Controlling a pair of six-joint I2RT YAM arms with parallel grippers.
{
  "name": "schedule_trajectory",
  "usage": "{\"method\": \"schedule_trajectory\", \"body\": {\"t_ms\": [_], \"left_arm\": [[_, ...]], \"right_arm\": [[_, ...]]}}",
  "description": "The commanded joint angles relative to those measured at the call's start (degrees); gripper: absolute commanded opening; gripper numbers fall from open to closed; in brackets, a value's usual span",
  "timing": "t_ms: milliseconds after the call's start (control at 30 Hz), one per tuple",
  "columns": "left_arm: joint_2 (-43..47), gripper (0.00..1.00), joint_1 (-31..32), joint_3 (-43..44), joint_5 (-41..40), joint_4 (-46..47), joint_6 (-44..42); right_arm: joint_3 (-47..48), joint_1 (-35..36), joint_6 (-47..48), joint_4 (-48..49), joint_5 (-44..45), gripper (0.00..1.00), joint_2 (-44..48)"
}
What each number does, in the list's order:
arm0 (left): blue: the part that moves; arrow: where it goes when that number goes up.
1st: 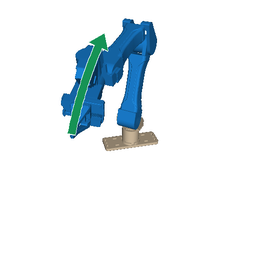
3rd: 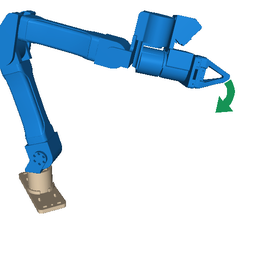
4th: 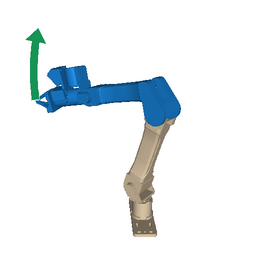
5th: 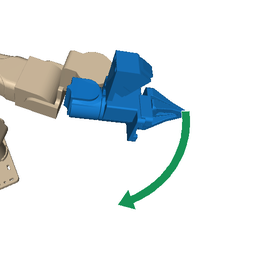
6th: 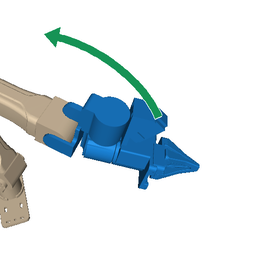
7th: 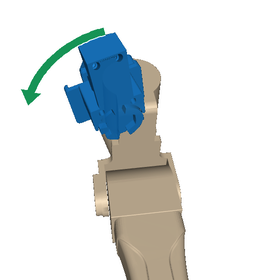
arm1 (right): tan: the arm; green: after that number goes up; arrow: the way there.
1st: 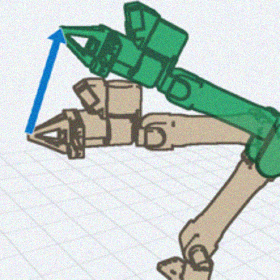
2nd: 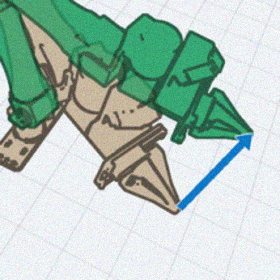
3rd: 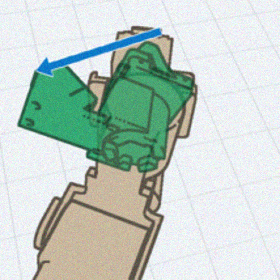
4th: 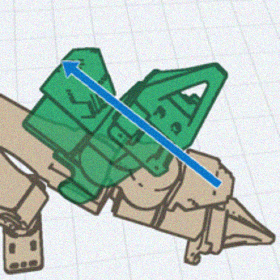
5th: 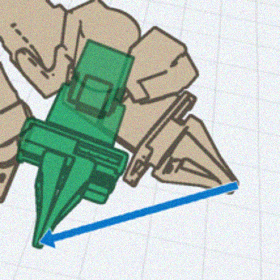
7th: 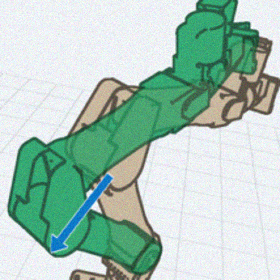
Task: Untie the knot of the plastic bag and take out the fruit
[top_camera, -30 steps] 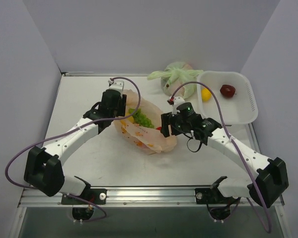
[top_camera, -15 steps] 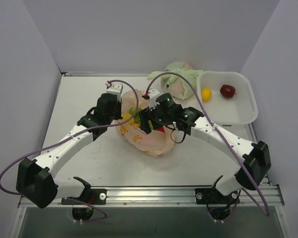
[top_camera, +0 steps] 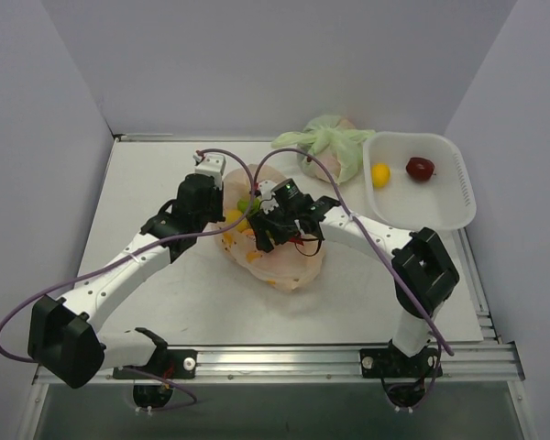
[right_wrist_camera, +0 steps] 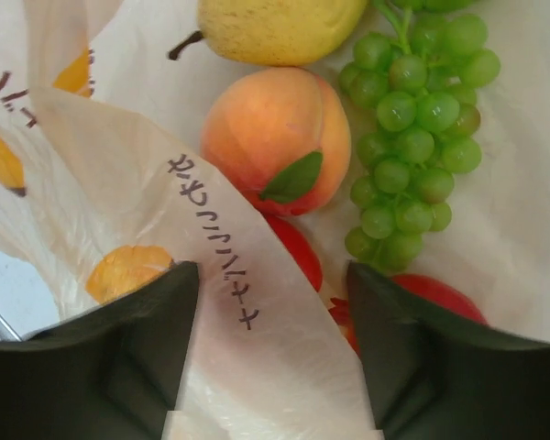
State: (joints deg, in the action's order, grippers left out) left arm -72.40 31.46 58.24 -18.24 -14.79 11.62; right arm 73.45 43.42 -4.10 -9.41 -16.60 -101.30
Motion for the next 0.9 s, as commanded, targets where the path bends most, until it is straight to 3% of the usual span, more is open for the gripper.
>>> {"method": "schedule_trajectory", "body": {"t_ms": [0, 33, 167, 400, 633, 833, 867], "left_arm": [[0.77, 0.0, 0.35, 0.21, -1.62, 1.6, 0.86], [0.42, 0.0, 0.88, 0.12, -2.23, 1.25, 1.21], [-0.11, 0.0, 3.86, 0.21, -5.75, -1.12, 1.48], [2.61, 0.0, 4.48, -3.47, -6.37, -4.02, 5.78], [4.64, 0.0, 4.48, -7.08, -4.61, -4.64, 9.56], [3.23, 0.0, 4.22, -6.38, -4.7, -4.81, 8.78], [3.14, 0.0, 4.13, -6.12, -4.7, -4.81, 8.6]], "right_arm": [[0.12, 0.7, 0.93, 1.68, -4.58, 0.54, 2.24], [-0.76, 1.22, 0.93, 1.41, -5.02, 0.36, 3.29], [-4.27, 2.46, 0.5, 1.15, -5.28, 0.0, 7.6], [-11.64, 5.88, -0.21, 2.64, -6.08, 0.0, 9.98], [-20.09, 10.55, -2.66, 11.6, -5.37, 0.0, 7.35], [-20.54, 10.72, -4.25, 12.58, -3.53, 0.0, 6.8], [-19.93, 10.81, -4.34, 11.44, -3.18, 0.05, 7.51]]}}
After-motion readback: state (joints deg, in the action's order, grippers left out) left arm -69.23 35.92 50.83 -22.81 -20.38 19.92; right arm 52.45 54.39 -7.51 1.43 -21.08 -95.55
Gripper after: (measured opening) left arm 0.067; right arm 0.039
